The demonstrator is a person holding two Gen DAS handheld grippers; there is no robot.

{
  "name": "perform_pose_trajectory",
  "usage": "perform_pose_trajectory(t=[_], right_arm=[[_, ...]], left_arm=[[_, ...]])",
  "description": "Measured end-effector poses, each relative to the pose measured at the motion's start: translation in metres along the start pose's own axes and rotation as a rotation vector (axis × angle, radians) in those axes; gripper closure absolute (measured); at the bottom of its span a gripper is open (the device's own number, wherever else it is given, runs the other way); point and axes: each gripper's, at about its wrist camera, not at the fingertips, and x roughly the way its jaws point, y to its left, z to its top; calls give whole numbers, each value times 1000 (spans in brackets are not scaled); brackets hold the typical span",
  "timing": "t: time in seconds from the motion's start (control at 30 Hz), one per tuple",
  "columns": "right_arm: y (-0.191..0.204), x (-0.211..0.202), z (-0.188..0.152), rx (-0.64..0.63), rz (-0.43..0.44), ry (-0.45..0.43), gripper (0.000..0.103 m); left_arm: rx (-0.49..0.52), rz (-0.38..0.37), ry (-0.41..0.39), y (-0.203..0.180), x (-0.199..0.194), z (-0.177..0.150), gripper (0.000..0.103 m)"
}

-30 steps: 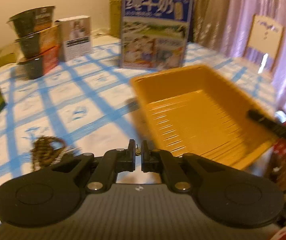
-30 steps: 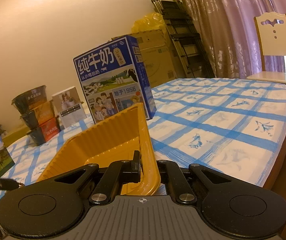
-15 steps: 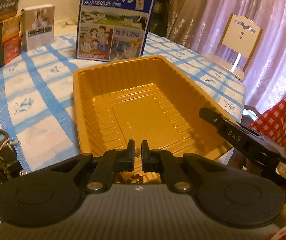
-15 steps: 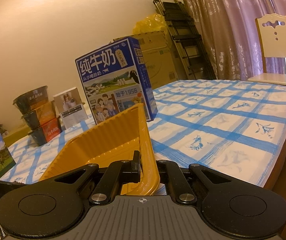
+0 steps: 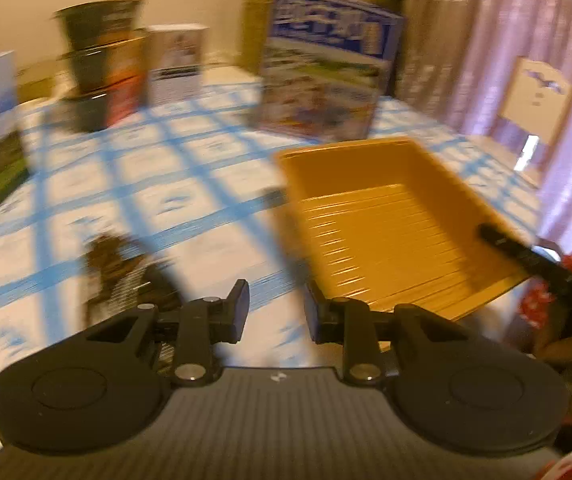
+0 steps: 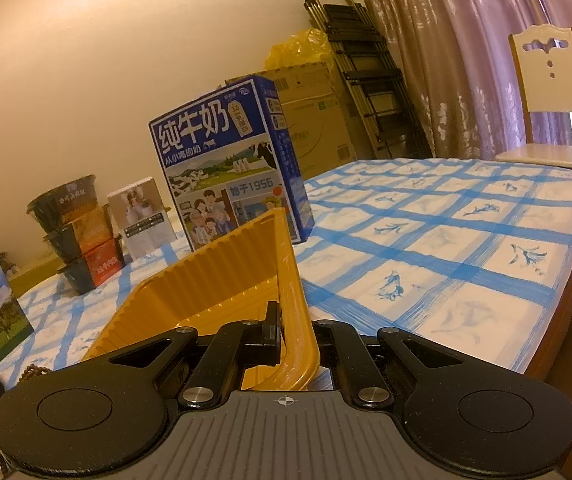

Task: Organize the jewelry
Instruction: 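Move the left tool back to the jewelry pile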

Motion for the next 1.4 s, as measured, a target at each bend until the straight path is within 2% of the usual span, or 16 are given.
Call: perform_pose_trajectory(t=[0.17, 0.33, 0.7, 1.1, 1.27, 1.4], right_arm=[[1, -2, -1, 0, 19, 5, 97], [3, -4, -2, -5, 32, 2, 97], [4, -5, -2, -7, 29, 4, 97], [3, -5, -3, -7, 32, 4, 97], [2, -5, -4, -8, 32, 5, 97], [2, -5, -4, -8, 31, 5, 97]], left_arm=[[-18, 112, 34, 36, -20, -18, 77], [-43, 152, 58, 52, -33, -31, 77], [-30, 129, 62, 45, -34, -36, 77], [144, 112, 33, 5, 1, -30, 77], [125, 73, 29, 1, 18, -23, 77], [84, 80, 58, 11, 34, -22, 77]])
